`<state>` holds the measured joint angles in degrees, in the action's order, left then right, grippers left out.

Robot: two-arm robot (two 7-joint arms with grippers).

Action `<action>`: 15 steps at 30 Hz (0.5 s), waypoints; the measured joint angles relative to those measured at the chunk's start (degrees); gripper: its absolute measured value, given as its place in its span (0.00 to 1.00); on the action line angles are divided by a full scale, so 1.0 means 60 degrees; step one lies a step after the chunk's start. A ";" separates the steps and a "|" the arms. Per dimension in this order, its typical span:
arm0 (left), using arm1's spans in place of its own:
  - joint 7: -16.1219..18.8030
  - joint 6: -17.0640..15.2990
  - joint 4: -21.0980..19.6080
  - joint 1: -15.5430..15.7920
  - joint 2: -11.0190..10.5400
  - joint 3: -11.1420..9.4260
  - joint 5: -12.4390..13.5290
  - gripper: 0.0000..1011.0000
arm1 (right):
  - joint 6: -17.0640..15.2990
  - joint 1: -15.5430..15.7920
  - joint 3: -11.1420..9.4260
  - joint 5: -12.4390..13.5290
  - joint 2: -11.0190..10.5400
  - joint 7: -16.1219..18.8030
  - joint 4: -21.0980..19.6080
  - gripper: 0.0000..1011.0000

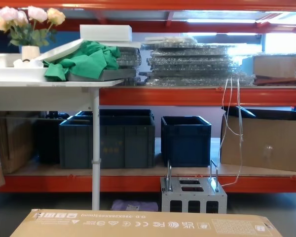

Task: Use one hand to grasp the basket and place it at the designated location.

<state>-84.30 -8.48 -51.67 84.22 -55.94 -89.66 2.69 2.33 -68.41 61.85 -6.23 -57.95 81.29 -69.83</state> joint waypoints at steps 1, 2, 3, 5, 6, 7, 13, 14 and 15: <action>0.0000 0.0000 0.0008 0.0000 -0.0004 0.0000 0.0002 0.00 | -0.0104 0.0062 -0.0011 0.0014 -0.0069 0.0012 0.0011 0.00; 0.0000 0.0000 0.0008 0.0000 -0.0004 0.0001 0.0006 0.00 | -0.0199 0.0116 -0.0019 0.0035 -0.0128 0.0025 0.0022 0.00; 0.0000 0.0000 0.0006 0.0000 -0.0001 0.0000 0.0004 0.00 | -0.0340 0.0210 -0.0047 0.0070 -0.0226 0.0033 0.0030 0.00; 0.0000 0.0000 0.0002 0.0000 0.0000 0.0000 0.0001 0.00 | -0.0439 0.0284 -0.0073 0.0087 -0.0302 0.0040 0.0038 0.00; 0.0000 0.0000 0.0001 0.0000 0.0000 0.0000 0.0001 0.00 | -0.0500 0.0337 -0.0091 0.0094 -0.0339 0.0052 0.0040 0.00; 0.0000 0.0000 0.0000 0.0000 0.0001 0.0000 0.0001 0.00 | -0.0520 0.0357 -0.0104 0.0095 -0.0353 0.0057 0.0042 0.00; 0.0000 0.0000 0.0007 0.0000 -0.0001 0.0000 0.0002 0.00 | -0.0706 0.0491 -0.0217 0.0111 -0.0415 0.0093 0.0065 0.00; 0.0000 0.0000 0.0003 0.0000 0.0000 0.0000 0.0002 0.00 | -0.0725 0.0514 -0.0237 0.0117 -0.0429 0.0095 0.0065 0.00; 0.0000 0.0000 0.0003 0.0000 0.0000 0.0001 0.0002 0.00 | -0.0751 0.0538 -0.0251 0.0124 -0.0447 0.0099 0.0066 0.00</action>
<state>-84.30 -8.48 -51.65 84.22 -55.94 -89.66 2.70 -2.17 -65.18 60.35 -5.48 -60.63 81.89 -69.43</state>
